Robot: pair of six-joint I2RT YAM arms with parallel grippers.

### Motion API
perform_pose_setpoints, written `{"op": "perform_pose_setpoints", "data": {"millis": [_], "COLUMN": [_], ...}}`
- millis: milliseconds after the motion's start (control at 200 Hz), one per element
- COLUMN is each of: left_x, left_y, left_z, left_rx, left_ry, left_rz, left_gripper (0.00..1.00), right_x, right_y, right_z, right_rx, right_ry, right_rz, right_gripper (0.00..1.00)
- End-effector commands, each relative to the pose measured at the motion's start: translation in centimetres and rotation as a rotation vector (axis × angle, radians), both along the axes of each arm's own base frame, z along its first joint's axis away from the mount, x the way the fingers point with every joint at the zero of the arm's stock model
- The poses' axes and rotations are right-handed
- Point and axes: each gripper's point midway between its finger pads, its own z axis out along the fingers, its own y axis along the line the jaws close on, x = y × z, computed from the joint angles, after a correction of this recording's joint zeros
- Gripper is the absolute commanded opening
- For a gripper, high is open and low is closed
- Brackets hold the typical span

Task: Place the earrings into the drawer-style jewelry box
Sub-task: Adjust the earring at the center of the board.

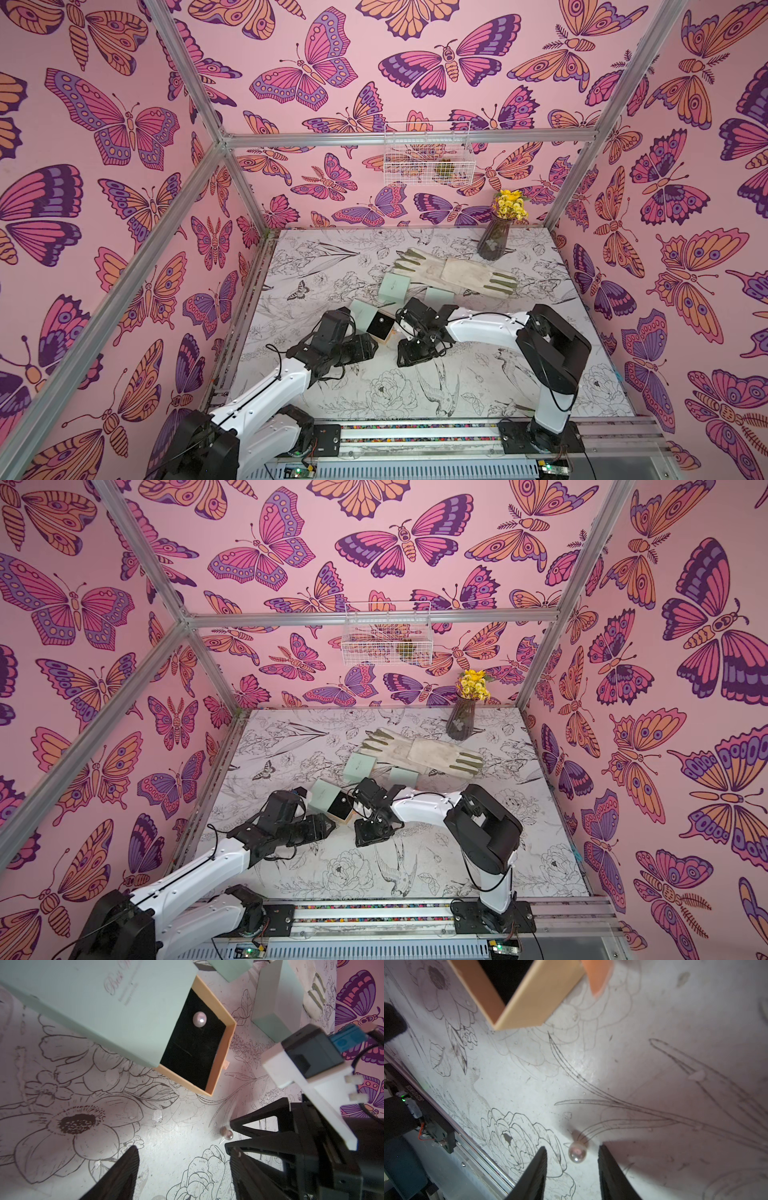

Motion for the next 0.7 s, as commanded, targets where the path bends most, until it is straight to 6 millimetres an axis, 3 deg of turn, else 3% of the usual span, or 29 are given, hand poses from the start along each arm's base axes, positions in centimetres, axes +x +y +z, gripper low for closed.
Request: {"op": "perform_pose_setpoints", "data": {"millis": [0,426,696], "left_x": [0.4,0.5,0.4], "left_y": [-0.3,-0.2,-0.1], "left_z": [0.8,0.9,0.7], "left_rx": [-0.006,-0.005,-0.001], "left_ry": [-0.030,-0.033,-0.030], "left_rz": [-0.008,-0.003,-0.002], "left_gripper": [0.71,0.71,0.71], "right_x": [-0.9,-1.0,-0.7], "right_y": [-0.7,1.3,1.2], "right_z": [-1.5,-1.7,-1.8], "right_rx": [-0.051,0.001,-0.027], "right_ry": [0.041,0.067,0.046], "right_rz": [0.002,0.027,0.032], "right_gripper": [0.44,0.44,0.43]}}
